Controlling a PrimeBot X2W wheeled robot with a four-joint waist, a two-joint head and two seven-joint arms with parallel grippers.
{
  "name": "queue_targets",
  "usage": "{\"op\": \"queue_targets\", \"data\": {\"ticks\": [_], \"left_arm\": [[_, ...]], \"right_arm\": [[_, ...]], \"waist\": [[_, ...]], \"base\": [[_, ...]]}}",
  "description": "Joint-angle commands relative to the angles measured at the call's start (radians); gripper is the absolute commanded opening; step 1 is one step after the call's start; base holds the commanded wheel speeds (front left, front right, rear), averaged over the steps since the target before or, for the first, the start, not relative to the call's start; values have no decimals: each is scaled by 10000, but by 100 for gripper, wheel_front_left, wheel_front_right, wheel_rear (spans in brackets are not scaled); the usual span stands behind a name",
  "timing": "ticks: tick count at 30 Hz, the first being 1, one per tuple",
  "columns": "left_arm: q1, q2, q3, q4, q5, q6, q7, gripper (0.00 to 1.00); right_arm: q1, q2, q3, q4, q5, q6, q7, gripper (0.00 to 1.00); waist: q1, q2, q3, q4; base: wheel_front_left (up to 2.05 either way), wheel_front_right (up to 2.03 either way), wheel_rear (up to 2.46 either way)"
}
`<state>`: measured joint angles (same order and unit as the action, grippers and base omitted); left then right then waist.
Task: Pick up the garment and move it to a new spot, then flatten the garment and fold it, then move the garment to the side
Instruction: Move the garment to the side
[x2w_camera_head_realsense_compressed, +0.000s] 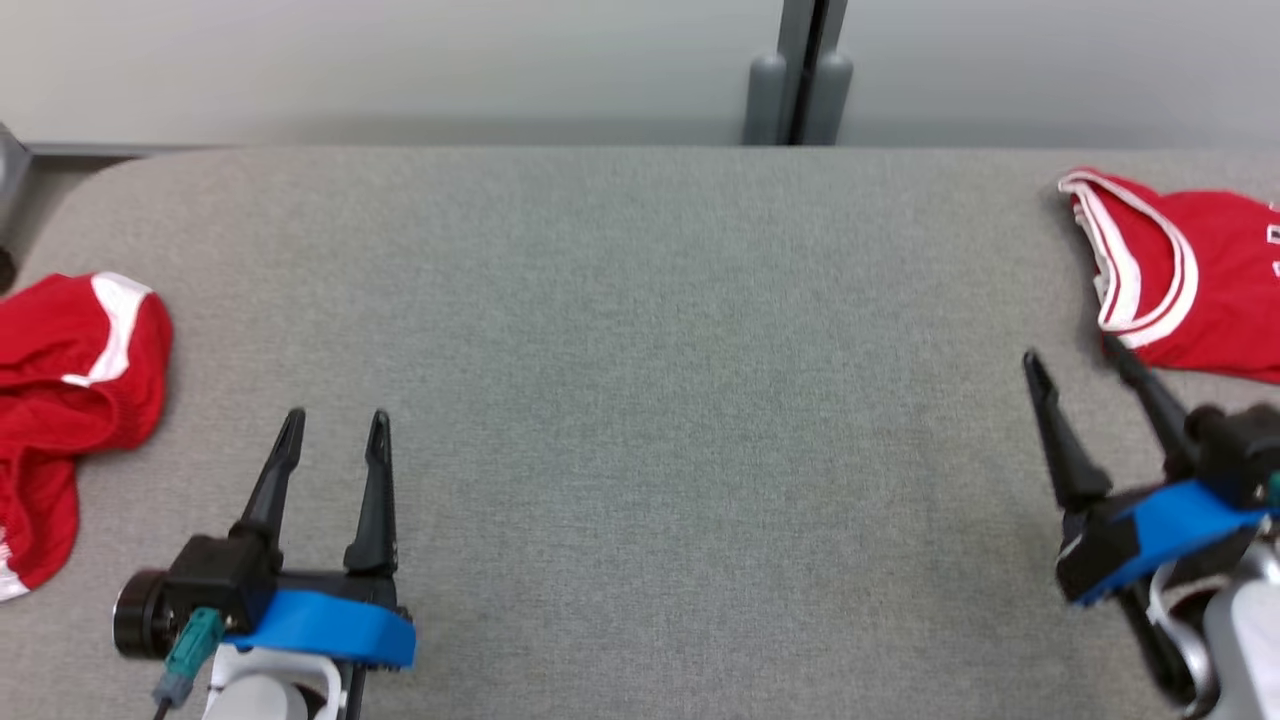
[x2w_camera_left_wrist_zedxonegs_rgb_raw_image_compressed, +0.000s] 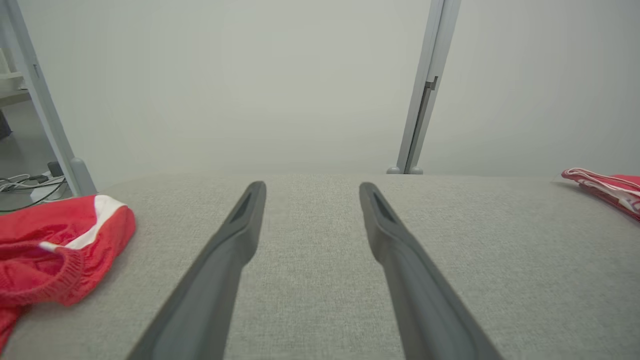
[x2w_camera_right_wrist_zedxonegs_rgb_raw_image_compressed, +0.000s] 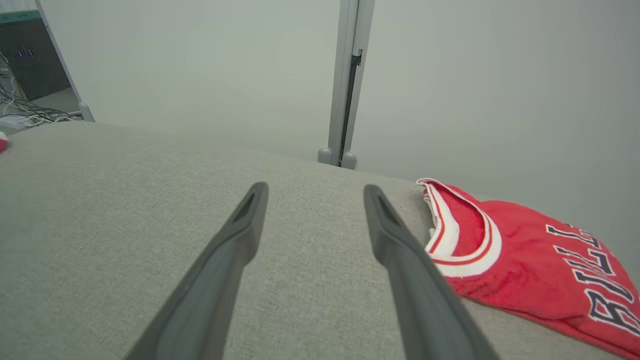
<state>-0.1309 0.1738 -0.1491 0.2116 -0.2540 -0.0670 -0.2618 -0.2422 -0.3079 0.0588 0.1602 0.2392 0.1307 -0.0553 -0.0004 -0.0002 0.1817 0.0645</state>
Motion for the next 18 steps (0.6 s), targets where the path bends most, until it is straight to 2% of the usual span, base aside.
{"op": "queue_targets", "data": {"ticks": [1, 9, 13, 18], "left_arm": [[161, -50, 47, 3, 2, 67, -39, 100], [1112, -172, 615, -54, -85, 192, -42, 100], [1497, -252, 780, -131, -7, 227, -42, 100], [1759, -313, 869, -121, 45, 205, -43, 100]], "right_arm": [[393, 214, -91, -157, 24, 1, -106, 100], [2078, 1858, -1192, -1008, -287, 1, -318, 100], [2580, 2266, -1594, -1288, -485, 1, -387, 100], [2947, 2451, -1725, -1398, -564, 1, -425, 100]], "waist": [[4, 2, -163, -27], [4, 2, -895, -66], [4, 2, -1096, -166], [4, 2, -1265, -245]], "base": [[0, 0, 0], [0, 0, 0], [0, 0, 0], [0, 0, 0]]}}
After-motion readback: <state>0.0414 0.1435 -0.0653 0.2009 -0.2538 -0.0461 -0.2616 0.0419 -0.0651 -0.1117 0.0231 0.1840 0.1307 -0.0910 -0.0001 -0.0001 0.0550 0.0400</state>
